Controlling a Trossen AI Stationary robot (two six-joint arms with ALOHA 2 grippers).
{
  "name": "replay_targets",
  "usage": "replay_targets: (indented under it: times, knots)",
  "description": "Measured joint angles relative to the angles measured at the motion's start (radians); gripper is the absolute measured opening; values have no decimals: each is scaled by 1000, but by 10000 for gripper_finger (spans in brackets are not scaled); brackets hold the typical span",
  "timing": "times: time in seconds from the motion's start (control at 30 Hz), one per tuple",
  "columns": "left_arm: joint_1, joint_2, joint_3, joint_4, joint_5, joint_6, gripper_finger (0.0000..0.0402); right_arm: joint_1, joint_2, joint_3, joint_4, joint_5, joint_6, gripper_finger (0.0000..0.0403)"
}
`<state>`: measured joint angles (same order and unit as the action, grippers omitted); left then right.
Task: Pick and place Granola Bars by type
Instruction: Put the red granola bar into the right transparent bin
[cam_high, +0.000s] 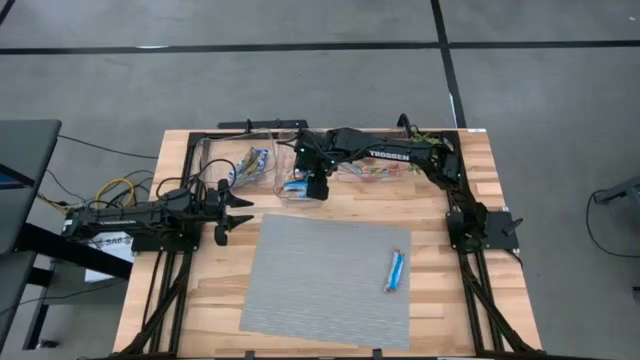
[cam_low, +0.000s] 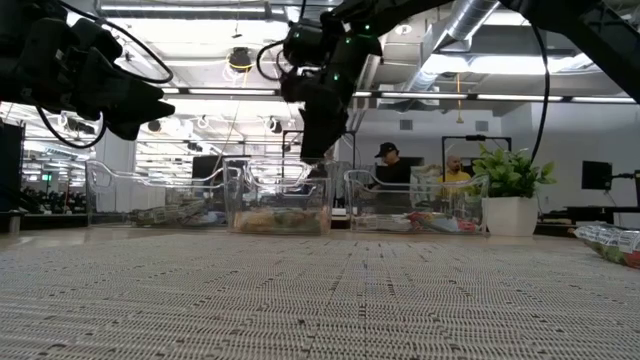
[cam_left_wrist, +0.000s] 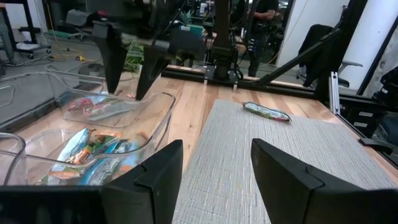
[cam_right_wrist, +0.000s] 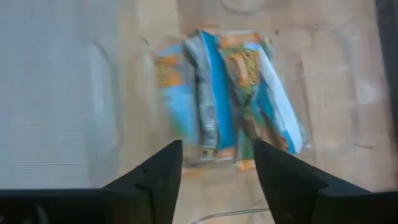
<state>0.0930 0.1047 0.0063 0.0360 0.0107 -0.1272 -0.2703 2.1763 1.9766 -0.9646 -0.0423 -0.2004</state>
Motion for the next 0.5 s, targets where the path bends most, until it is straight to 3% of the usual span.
replay_targets:
  times: [0.23,0.5]
  knots:
    - [0,0,0,0,0,0,183,34,-105,1,33,-197,69,213]
    - [0,0,0,0,0,0,183,147,-251,1,32,-282,96,214]
